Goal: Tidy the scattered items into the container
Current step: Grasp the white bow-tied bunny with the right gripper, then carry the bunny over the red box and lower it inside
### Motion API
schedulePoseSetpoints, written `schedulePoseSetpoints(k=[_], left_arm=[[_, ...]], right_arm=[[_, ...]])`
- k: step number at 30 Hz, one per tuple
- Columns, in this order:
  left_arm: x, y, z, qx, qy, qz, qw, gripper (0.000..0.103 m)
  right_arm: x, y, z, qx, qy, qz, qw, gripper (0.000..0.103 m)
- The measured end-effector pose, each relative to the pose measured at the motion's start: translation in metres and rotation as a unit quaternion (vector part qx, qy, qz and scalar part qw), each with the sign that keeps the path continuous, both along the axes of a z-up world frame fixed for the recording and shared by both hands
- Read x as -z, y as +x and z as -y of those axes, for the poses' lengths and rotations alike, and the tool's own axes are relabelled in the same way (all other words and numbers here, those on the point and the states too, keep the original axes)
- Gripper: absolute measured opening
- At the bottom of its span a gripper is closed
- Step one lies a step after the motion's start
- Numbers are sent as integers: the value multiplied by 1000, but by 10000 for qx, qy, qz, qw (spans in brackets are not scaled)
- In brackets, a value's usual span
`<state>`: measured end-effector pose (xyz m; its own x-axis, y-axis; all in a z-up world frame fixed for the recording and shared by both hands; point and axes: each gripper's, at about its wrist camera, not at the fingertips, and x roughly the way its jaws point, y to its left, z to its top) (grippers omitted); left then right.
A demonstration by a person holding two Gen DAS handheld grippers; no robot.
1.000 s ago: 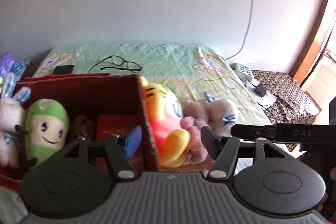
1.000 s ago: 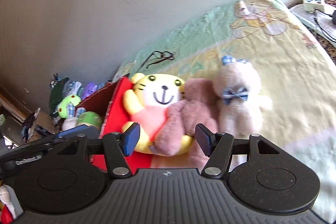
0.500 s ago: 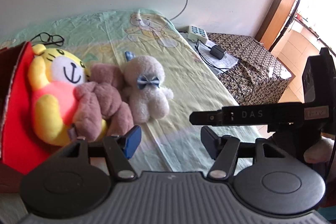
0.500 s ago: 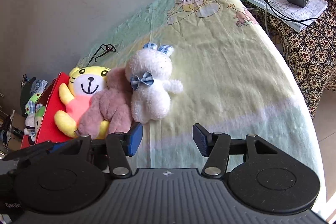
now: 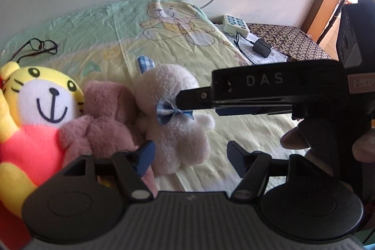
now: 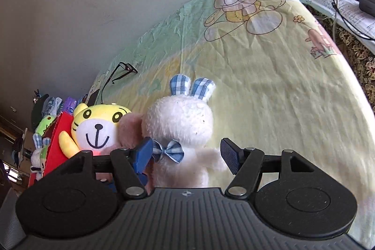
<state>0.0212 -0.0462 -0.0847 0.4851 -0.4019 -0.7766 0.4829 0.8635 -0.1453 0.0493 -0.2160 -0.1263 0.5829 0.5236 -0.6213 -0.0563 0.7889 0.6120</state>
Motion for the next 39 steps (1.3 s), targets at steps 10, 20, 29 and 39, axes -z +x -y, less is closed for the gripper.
schedulePoseSetpoints(k=[10,20,29,39], left_arm=[[17,30,5,-48,-64,-196,9998,70],[4,-3,-1,400,-433,-452,9972,62],[1,-56,-16,645,-643,-579,9942,77],[15,-99,-29,735,-438,-713,9938,69]], right_arm=[[17,15,-7,-385,261,-254,9986,49],[6,-34,20,-514,486,-459,9964,46],[1,-96,19,-847,590,-721,9920,46],[-3,-121,-15,-1478,310,-711,9860,46]])
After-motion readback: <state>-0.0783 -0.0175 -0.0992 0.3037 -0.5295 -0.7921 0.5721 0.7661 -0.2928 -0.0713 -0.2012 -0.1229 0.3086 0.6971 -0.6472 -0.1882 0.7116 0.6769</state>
